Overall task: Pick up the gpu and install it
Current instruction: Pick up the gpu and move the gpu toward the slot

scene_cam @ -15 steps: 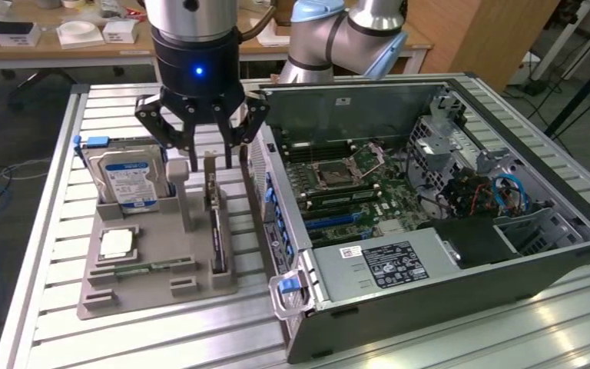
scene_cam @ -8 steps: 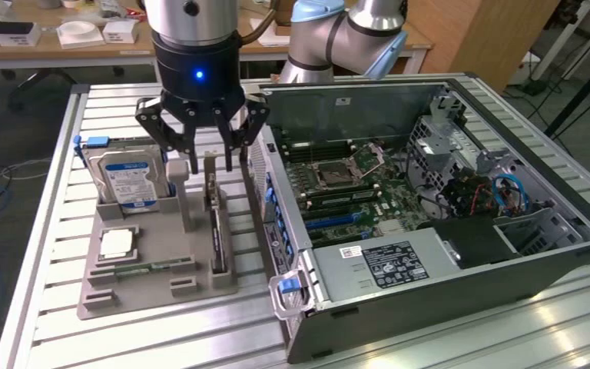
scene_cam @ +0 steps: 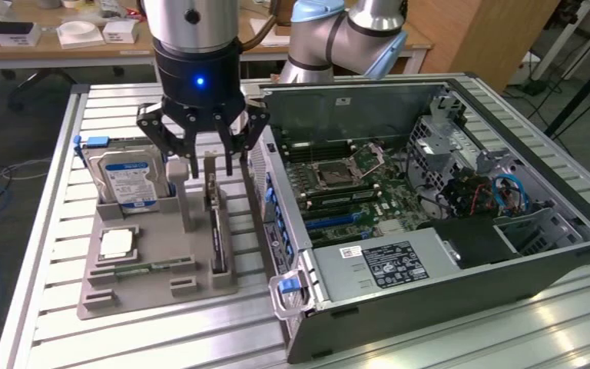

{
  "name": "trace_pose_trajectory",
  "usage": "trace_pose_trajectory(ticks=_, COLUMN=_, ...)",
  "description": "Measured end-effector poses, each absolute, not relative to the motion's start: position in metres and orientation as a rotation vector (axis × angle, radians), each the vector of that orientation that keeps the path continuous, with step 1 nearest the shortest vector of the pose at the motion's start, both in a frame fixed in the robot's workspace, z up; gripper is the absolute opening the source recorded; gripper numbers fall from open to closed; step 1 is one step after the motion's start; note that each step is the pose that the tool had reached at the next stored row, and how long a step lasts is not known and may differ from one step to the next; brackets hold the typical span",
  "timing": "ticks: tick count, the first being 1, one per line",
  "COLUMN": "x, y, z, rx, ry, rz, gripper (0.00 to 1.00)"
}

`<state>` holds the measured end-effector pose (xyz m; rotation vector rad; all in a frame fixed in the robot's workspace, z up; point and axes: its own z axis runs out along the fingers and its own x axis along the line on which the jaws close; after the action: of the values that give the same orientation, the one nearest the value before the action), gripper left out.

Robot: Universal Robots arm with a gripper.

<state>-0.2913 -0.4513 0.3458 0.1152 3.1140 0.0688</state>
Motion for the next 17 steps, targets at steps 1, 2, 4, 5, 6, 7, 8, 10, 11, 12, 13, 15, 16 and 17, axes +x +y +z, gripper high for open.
trace_pose_trajectory(ticks=1, x=-0.291, y=-0.452, z=0.345, rx=0.115, ry=3.114, rz=0.069, gripper=0.47)
trace_pose_trajectory(ticks=2, x=-0.291, y=-0.452, z=0.345, rx=0.115, ry=3.114, rz=0.069, gripper=0.47)
trace_pose_trajectory(ticks=4, x=-0.291, y=-0.452, z=0.344, rx=0.115, ry=3.114, rz=0.069, gripper=0.47)
trace_pose_trajectory(ticks=5, x=-0.291, y=-0.452, z=0.343, rx=0.115, ry=3.114, rz=0.069, gripper=0.47)
trace_pose_trajectory(ticks=6, x=-0.291, y=-0.453, z=0.342, rx=0.115, ry=3.114, rz=0.069, gripper=0.47)
trace_pose_trajectory(ticks=7, x=-0.291, y=-0.453, z=0.342, rx=0.115, ry=3.114, rz=0.069, gripper=0.47)
trace_pose_trajectory(ticks=8, x=-0.291, y=-0.453, z=0.341, rx=0.115, ry=3.114, rz=0.069, gripper=0.47)
trace_pose_trajectory(ticks=10, x=-0.291, y=-0.453, z=0.340, rx=0.115, ry=3.114, rz=0.069, gripper=0.47)
trace_pose_trajectory(ticks=11, x=-0.291, y=-0.453, z=0.339, rx=0.115, ry=3.114, rz=0.069, gripper=0.47)
trace_pose_trajectory(ticks=12, x=-0.291, y=-0.453, z=0.339, rx=0.115, ry=3.114, rz=0.069, gripper=0.47)
trace_pose_trajectory(ticks=13, x=-0.291, y=-0.454, z=0.338, rx=0.115, ry=3.114, rz=0.069, gripper=0.47)
trace_pose_trajectory(ticks=15, x=-0.291, y=-0.454, z=0.337, rx=0.115, ry=3.114, rz=0.069, gripper=0.47)
trace_pose_trajectory(ticks=16, x=-0.291, y=-0.454, z=0.336, rx=0.115, ry=3.114, rz=0.069, gripper=0.47)
trace_pose_trajectory(ticks=17, x=-0.291, y=-0.454, z=0.335, rx=0.115, ry=3.114, rz=0.069, gripper=0.47)
